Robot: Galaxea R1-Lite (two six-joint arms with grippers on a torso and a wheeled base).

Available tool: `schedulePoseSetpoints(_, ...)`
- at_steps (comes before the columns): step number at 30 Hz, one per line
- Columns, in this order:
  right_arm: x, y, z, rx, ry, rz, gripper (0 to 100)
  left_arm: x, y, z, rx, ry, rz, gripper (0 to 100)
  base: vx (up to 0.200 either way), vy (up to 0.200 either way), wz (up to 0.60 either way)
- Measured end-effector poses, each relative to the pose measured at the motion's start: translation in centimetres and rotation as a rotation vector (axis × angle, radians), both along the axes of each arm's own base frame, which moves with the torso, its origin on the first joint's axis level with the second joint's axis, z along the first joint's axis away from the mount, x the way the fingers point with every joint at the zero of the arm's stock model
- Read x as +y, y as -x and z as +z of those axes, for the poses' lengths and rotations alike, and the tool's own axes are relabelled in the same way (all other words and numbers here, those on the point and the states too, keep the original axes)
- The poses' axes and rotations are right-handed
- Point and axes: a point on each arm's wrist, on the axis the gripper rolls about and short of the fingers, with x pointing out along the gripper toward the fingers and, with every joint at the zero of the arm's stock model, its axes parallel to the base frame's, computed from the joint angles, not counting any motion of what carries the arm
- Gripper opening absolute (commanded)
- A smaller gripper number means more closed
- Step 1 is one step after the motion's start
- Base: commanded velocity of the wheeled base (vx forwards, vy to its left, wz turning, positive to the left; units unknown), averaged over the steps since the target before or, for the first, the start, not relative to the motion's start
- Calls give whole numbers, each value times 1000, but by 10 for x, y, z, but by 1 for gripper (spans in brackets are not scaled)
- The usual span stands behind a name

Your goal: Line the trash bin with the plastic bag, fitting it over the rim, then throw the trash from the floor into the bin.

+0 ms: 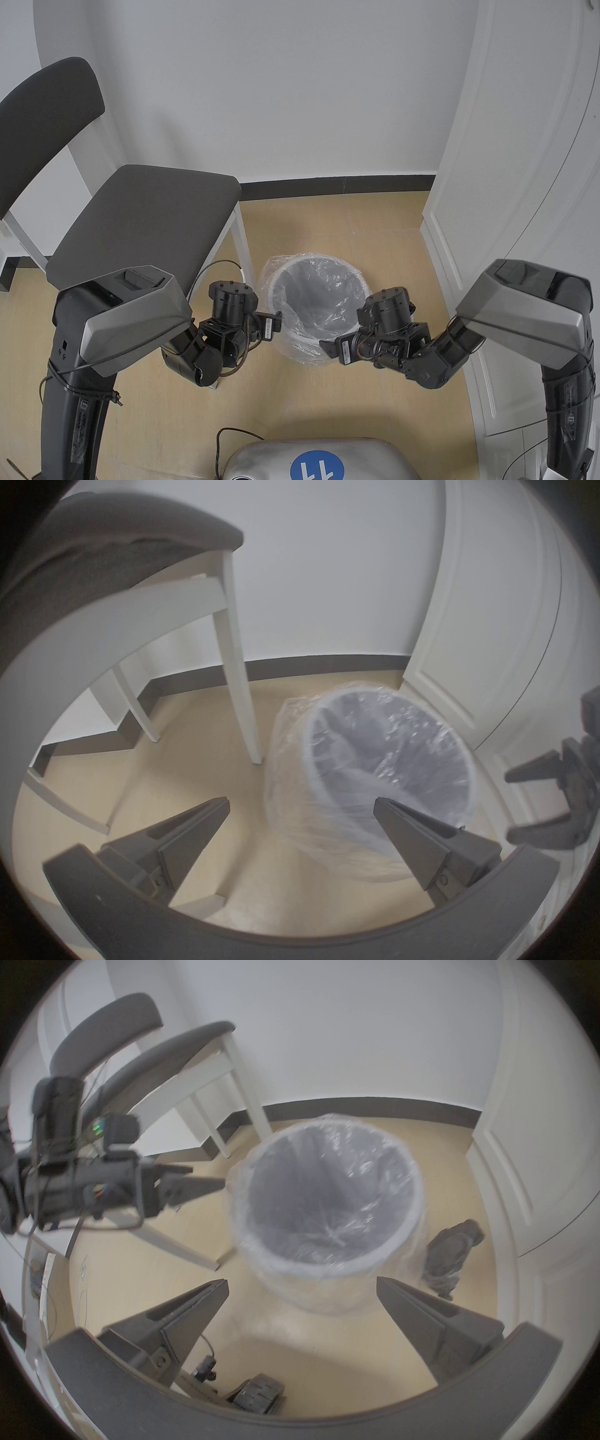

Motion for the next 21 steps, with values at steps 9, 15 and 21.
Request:
schedulePoseSetpoints(9,-31,-18,42,-92,-47,-80,100,-51,27,15,27,122,-50,100,0,0,0)
schedulePoseSetpoints(15,-39,-22,54,-120,-62,-100,100,-71,18,16,60,132,66,100,0,0,0)
schedulePoseSetpoints(21,-42,-25,57,-131,-67,-110,100,-79,9,4,79,120,132,100,0,0,0)
